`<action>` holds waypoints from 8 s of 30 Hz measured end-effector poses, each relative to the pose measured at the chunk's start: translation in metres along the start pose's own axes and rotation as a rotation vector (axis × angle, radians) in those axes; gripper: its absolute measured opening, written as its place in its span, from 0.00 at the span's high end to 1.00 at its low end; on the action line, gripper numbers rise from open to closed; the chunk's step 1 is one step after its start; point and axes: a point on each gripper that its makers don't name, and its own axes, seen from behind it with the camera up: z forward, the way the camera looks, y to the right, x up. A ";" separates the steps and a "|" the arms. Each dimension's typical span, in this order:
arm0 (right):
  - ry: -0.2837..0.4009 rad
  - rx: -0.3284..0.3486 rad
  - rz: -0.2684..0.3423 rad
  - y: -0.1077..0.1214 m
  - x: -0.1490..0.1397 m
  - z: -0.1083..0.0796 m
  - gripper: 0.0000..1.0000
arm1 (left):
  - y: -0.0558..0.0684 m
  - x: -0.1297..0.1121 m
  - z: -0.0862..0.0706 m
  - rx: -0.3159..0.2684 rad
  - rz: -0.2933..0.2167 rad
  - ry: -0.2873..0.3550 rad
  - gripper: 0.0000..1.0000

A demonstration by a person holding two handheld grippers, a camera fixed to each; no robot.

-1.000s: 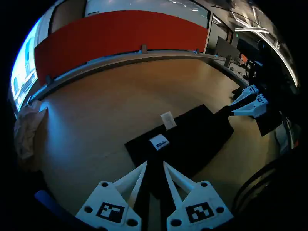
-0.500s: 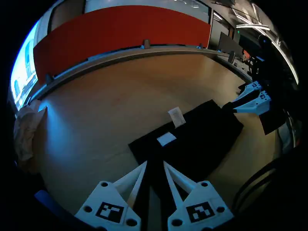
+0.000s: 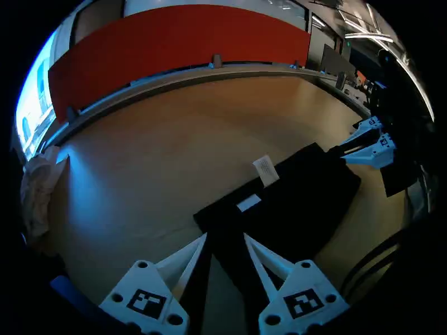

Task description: Fold towel

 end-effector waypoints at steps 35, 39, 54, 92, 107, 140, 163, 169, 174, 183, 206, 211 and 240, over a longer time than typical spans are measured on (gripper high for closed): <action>0.041 -0.171 0.009 0.044 0.021 0.001 0.00 | -0.028 0.015 0.013 0.078 0.030 -0.003 0.39; 0.069 -0.182 0.010 0.047 0.030 -0.003 0.00 | -0.027 0.018 0.012 0.073 0.022 0.004 0.28; 0.074 -0.164 0.020 0.044 0.028 -0.013 0.00 | -0.023 0.020 0.006 0.060 0.016 0.013 0.06; 0.077 -0.019 -0.051 -0.001 -0.002 -0.046 0.00 | -0.029 -0.030 -0.070 0.214 -0.124 0.064 0.06; 0.052 0.059 -0.127 -0.014 -0.015 -0.042 0.00 | -0.028 -0.061 -0.107 0.282 -0.213 0.093 0.06; -0.084 0.146 -0.249 -0.021 -0.062 -0.033 0.39 | -0.035 -0.087 -0.151 0.361 -0.279 0.169 0.06; -0.112 0.144 -0.227 -0.019 -0.069 -0.031 0.85 | -0.036 -0.101 -0.163 0.376 -0.284 0.174 0.06; -0.097 0.144 -0.215 -0.022 -0.066 -0.033 0.94 | -0.036 -0.102 -0.164 0.376 -0.282 0.172 0.06; -0.079 0.131 -0.220 -0.024 -0.060 -0.036 0.94 | -0.035 -0.102 -0.164 0.375 -0.281 0.171 0.06; 0.006 0.097 -0.233 -0.028 -0.018 -0.049 0.94 | -0.037 -0.100 -0.168 0.379 -0.286 0.178 0.06; 0.108 0.122 -0.369 -0.056 0.058 -0.064 0.95 | -0.040 -0.095 -0.173 0.385 -0.289 0.193 0.06; 0.115 0.125 -0.392 -0.058 0.067 -0.063 0.95 | -0.041 -0.093 -0.174 0.384 -0.292 0.198 0.06; 0.129 0.213 -0.522 -0.108 0.122 -0.047 0.94 | -0.041 -0.094 -0.175 0.371 -0.322 0.223 0.06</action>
